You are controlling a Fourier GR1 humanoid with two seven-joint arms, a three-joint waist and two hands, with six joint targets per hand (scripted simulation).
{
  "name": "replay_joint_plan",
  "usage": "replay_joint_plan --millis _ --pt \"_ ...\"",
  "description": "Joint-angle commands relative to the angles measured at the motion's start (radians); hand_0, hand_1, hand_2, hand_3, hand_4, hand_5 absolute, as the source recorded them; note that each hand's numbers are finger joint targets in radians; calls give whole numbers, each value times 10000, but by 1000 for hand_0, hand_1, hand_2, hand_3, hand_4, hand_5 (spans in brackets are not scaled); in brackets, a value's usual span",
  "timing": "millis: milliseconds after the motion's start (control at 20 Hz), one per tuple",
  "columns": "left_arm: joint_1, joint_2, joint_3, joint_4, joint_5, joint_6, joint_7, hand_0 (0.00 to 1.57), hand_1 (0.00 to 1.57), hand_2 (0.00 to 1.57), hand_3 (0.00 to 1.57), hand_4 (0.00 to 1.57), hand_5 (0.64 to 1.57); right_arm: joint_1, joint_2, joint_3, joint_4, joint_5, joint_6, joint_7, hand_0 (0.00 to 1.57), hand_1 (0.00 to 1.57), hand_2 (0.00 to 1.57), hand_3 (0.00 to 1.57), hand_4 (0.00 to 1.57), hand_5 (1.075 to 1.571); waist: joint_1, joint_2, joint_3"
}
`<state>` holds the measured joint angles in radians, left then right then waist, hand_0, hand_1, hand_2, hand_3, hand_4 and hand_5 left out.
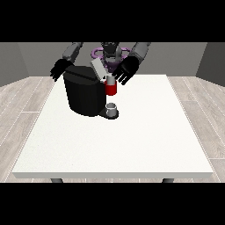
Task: Insert the coffee pod into the coffee machine and close the lid
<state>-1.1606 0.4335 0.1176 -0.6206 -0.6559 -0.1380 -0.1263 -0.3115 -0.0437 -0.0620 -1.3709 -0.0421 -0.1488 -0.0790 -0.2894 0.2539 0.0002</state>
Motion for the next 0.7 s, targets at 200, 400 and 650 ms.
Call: replay_joint_plan --millis 200,400,650 --pt "69 -381 -82 225 -191 215 164 1221 1221 1265 1171 485 1571 -121 192 271 -240 168 -232 445 0 0 0 0 437 1571 -79 39 -2" --pt "97 -106 16 270 -97 -193 -61 1211 1211 1239 1123 460 1571 89 -8 96 -187 36 -62 438 0 0 0 0 364 1571 -67 3 -2" --pt "-178 -21 -54 170 -316 -114 234 1134 1134 1170 999 457 1571 -226 -291 -226 -79 -225 171 353 0 0 0 0 401 1571 -77 12 0"
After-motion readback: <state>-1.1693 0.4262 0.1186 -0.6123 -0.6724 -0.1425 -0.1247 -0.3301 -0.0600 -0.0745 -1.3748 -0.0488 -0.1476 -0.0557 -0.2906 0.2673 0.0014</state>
